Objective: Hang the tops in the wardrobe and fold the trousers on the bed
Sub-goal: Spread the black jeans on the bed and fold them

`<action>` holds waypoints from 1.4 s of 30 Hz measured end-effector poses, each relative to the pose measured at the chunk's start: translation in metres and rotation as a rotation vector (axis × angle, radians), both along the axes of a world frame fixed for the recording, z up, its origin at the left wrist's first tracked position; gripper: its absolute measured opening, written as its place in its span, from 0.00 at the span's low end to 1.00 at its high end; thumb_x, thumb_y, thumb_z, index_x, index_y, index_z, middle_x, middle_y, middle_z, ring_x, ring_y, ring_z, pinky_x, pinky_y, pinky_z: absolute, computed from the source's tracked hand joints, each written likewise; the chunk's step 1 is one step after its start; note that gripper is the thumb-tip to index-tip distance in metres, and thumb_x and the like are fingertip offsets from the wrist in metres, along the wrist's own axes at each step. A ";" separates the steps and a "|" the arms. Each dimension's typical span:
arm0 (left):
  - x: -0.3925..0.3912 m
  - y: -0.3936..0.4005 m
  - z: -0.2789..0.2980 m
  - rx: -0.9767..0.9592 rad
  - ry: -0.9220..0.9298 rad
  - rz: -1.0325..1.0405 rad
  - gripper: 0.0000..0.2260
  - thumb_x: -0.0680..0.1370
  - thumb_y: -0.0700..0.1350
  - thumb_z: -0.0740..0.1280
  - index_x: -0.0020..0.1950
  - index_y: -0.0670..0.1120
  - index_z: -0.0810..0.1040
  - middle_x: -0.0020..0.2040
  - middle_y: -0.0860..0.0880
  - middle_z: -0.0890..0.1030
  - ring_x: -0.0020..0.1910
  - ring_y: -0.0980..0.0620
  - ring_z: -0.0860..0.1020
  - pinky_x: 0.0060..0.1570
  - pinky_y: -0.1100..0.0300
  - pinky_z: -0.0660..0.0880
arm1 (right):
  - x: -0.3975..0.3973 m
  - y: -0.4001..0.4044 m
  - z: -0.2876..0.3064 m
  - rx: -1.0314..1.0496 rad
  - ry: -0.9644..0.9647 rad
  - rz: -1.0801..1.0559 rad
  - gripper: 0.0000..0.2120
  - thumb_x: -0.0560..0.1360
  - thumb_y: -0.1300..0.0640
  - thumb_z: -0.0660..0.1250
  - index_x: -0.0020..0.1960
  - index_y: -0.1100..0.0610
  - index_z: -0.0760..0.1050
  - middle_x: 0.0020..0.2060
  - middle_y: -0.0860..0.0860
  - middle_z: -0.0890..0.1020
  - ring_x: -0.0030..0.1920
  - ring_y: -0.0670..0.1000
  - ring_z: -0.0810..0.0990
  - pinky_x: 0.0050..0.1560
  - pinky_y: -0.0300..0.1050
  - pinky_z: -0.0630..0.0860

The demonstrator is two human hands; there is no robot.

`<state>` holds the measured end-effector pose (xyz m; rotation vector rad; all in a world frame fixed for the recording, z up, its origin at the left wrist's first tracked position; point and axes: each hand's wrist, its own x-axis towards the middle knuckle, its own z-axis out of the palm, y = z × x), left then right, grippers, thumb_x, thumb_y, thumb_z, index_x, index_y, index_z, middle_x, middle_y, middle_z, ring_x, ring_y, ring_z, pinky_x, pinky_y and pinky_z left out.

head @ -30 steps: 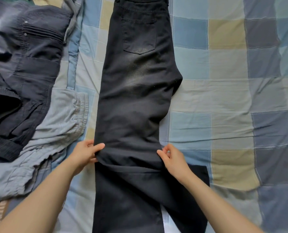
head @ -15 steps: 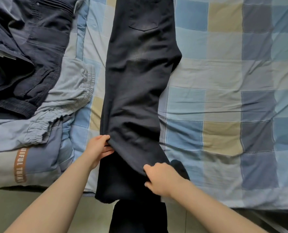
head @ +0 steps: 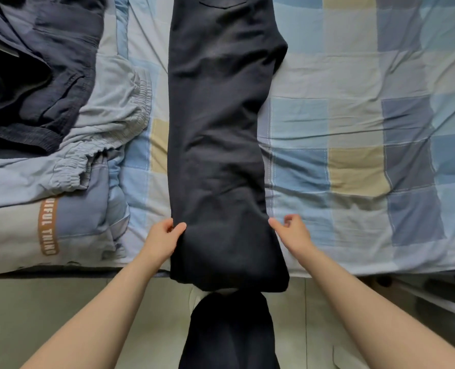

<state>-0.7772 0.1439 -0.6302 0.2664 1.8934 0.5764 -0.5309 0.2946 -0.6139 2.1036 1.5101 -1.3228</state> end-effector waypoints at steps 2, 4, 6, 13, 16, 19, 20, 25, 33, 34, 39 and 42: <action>-0.001 -0.010 0.006 0.063 -0.056 0.184 0.09 0.81 0.46 0.62 0.48 0.45 0.81 0.42 0.50 0.82 0.42 0.51 0.77 0.46 0.53 0.75 | 0.002 -0.007 0.002 -0.205 0.144 -0.018 0.14 0.76 0.49 0.67 0.49 0.61 0.75 0.41 0.50 0.77 0.41 0.47 0.75 0.42 0.37 0.70; -0.005 -0.021 0.003 0.076 -0.124 0.327 0.11 0.80 0.48 0.60 0.44 0.49 0.80 0.40 0.52 0.81 0.43 0.49 0.76 0.47 0.52 0.73 | 0.000 -0.019 0.004 -0.228 0.224 0.022 0.12 0.77 0.54 0.67 0.37 0.58 0.70 0.30 0.47 0.70 0.31 0.45 0.66 0.31 0.35 0.63; -0.009 -0.033 -0.002 0.045 -0.156 0.280 0.11 0.78 0.52 0.59 0.43 0.48 0.76 0.38 0.51 0.76 0.41 0.48 0.72 0.43 0.52 0.72 | 0.002 -0.032 0.001 -0.232 0.263 0.041 0.15 0.76 0.57 0.68 0.33 0.55 0.67 0.27 0.46 0.69 0.30 0.45 0.66 0.30 0.35 0.62; 0.005 -0.055 -0.015 0.066 0.131 -0.250 0.09 0.72 0.51 0.70 0.49 0.49 0.80 0.53 0.48 0.77 0.52 0.49 0.78 0.56 0.54 0.75 | 0.008 -0.063 -0.010 -0.123 0.327 -0.094 0.15 0.73 0.54 0.72 0.57 0.54 0.73 0.60 0.54 0.72 0.61 0.51 0.73 0.54 0.42 0.71; 0.016 -0.055 -0.006 0.073 -0.088 -0.040 0.16 0.72 0.54 0.71 0.55 0.47 0.82 0.57 0.49 0.81 0.53 0.55 0.81 0.55 0.56 0.78 | 0.005 -0.065 -0.012 -0.145 0.316 -0.078 0.16 0.69 0.47 0.73 0.53 0.53 0.76 0.58 0.55 0.75 0.54 0.51 0.79 0.52 0.44 0.77; 0.025 -0.051 0.016 0.082 -0.285 0.072 0.10 0.76 0.46 0.71 0.56 0.46 0.82 0.51 0.52 0.85 0.51 0.55 0.83 0.49 0.62 0.76 | 0.000 -0.067 -0.002 -0.252 0.328 0.044 0.08 0.73 0.50 0.70 0.44 0.54 0.79 0.45 0.53 0.81 0.38 0.45 0.81 0.36 0.34 0.75; 0.024 -0.052 0.022 0.103 -0.305 0.065 0.09 0.76 0.46 0.71 0.56 0.46 0.82 0.50 0.53 0.86 0.51 0.55 0.83 0.49 0.63 0.76 | -0.001 -0.067 0.007 -0.282 0.371 0.031 0.07 0.76 0.53 0.67 0.45 0.56 0.80 0.42 0.51 0.83 0.37 0.45 0.82 0.37 0.35 0.75; 0.016 -0.070 0.047 0.124 -0.250 0.027 0.06 0.76 0.46 0.71 0.49 0.45 0.83 0.42 0.51 0.85 0.36 0.57 0.80 0.34 0.63 0.72 | 0.028 -0.071 0.034 -0.234 0.555 -0.285 0.11 0.79 0.52 0.63 0.53 0.55 0.81 0.50 0.50 0.85 0.53 0.50 0.83 0.57 0.47 0.76; 0.030 -0.118 0.038 -0.026 -0.343 0.081 0.12 0.82 0.50 0.62 0.56 0.48 0.82 0.51 0.50 0.85 0.52 0.52 0.83 0.54 0.55 0.76 | 0.040 -0.108 0.033 -0.478 0.518 -0.161 0.14 0.79 0.48 0.62 0.57 0.54 0.80 0.52 0.47 0.85 0.54 0.46 0.82 0.58 0.45 0.75; 0.029 -0.123 0.035 -0.037 -0.336 0.111 0.13 0.82 0.51 0.61 0.56 0.47 0.83 0.51 0.50 0.85 0.52 0.52 0.83 0.55 0.54 0.76 | 0.043 -0.112 0.033 -0.449 0.491 -0.144 0.14 0.79 0.48 0.62 0.56 0.54 0.81 0.51 0.46 0.85 0.52 0.43 0.82 0.56 0.42 0.74; 0.032 -0.145 0.017 -0.097 -0.151 0.084 0.18 0.77 0.54 0.68 0.41 0.40 0.72 0.34 0.48 0.78 0.36 0.49 0.74 0.42 0.55 0.69 | 0.059 -0.133 0.025 -0.276 0.366 -0.045 0.05 0.77 0.60 0.66 0.52 0.60 0.78 0.46 0.47 0.83 0.47 0.44 0.80 0.45 0.31 0.73; 0.039 -0.147 0.015 -0.130 -0.133 -0.052 0.11 0.75 0.42 0.72 0.47 0.42 0.70 0.41 0.44 0.84 0.41 0.46 0.81 0.43 0.53 0.77 | 0.055 -0.138 0.025 -0.287 0.283 0.040 0.10 0.74 0.59 0.66 0.54 0.53 0.71 0.50 0.48 0.81 0.52 0.47 0.80 0.52 0.43 0.78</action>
